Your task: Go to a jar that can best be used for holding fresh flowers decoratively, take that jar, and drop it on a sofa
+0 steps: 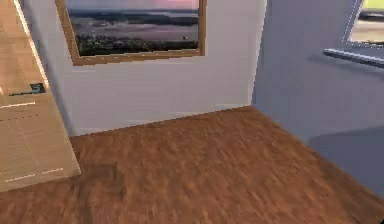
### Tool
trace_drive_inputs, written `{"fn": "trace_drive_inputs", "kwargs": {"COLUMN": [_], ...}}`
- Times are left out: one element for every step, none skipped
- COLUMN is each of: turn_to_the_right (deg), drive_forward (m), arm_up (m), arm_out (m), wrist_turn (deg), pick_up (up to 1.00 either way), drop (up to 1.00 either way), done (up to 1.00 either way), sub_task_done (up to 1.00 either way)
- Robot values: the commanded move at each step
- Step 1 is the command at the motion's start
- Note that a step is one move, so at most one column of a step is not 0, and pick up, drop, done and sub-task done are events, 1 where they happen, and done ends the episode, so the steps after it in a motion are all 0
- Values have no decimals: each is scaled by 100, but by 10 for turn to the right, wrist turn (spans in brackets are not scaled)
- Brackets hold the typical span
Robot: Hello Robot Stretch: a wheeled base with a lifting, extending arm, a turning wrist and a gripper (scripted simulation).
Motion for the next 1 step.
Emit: {"fn": "trace_drive_inputs", "kwargs": {"turn_to_the_right": [-450], "drive_forward": [0], "arm_up": [0], "arm_out": [0], "wrist_turn": [0], "pick_up": [0], "drop": [0], "done": [0], "sub_task_done": [0]}}
